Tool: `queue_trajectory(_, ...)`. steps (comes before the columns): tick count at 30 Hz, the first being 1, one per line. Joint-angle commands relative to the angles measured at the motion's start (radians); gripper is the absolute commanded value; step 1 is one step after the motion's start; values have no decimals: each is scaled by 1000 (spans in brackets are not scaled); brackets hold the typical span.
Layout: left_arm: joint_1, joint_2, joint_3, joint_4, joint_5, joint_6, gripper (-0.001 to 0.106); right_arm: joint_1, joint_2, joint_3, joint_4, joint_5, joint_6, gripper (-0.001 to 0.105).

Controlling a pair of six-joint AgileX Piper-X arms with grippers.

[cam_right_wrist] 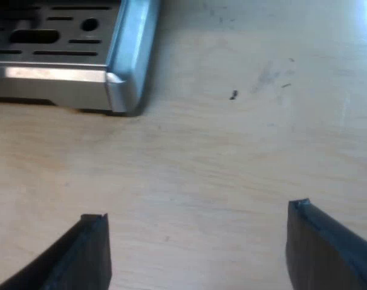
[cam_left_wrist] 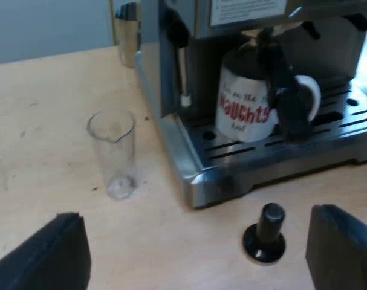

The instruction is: Remove mug from coffee machine

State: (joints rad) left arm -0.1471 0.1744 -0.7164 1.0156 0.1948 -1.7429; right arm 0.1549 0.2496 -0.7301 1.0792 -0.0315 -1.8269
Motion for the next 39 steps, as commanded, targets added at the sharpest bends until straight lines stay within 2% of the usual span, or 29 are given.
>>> queue_trajectory(1,-64,68,-27,-50,6,-2,87,27,36,-27,-19,-18,-17,63)
queue_trajectory(7,-150,164,-38,-110,67,23,87,96,99,-46,-83,-44,-40,63)
queue_trajectory(13,-164,204,-38,-164,98,25,87,180,155,-46,-171,-64,-40,63)
queue_trajectory(19,-164,203,-38,-169,100,39,87,234,209,-46,-216,-66,-63,63)
queue_trajectory(27,-164,203,-38,-169,100,39,87,259,326,-46,-395,-66,-62,63)
queue_trajectory(39,-164,203,-38,-169,100,39,87,259,502,-45,-396,-87,-54,63)
